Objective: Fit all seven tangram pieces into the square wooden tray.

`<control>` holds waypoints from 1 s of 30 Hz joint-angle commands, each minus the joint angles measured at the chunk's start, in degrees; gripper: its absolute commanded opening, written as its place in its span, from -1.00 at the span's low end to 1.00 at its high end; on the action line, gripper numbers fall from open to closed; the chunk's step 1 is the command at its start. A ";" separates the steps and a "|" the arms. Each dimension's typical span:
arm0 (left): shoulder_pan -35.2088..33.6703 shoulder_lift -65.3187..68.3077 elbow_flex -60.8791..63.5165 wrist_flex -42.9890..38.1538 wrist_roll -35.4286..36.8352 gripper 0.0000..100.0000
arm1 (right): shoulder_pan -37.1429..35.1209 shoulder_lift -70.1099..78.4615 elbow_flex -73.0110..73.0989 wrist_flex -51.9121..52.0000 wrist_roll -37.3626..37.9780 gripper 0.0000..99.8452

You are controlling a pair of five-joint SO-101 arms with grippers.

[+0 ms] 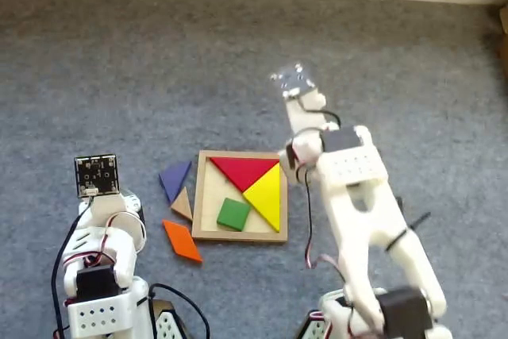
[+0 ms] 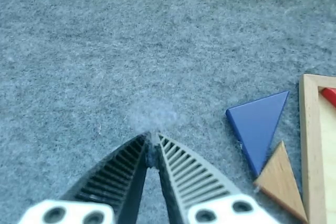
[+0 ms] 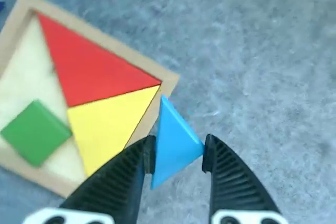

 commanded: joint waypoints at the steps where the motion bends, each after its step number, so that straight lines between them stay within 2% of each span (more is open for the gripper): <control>1: -0.48 -0.48 1.10 -0.97 -0.62 -0.98 | -3.30 -8.04 3.91 0.31 5.71 -0.77; 6: -0.48 -0.48 1.10 -0.70 -0.62 -0.98 | -6.02 -11.82 11.03 -1.27 15.12 -0.77; 14: -0.48 -0.48 1.10 -0.79 -0.62 -0.98 | -11.38 -12.62 20.35 -9.45 25.23 -0.77; 30: -0.48 -0.48 1.10 -0.88 -0.62 -0.98 | -20.70 -11.91 21.14 -9.89 26.64 -0.76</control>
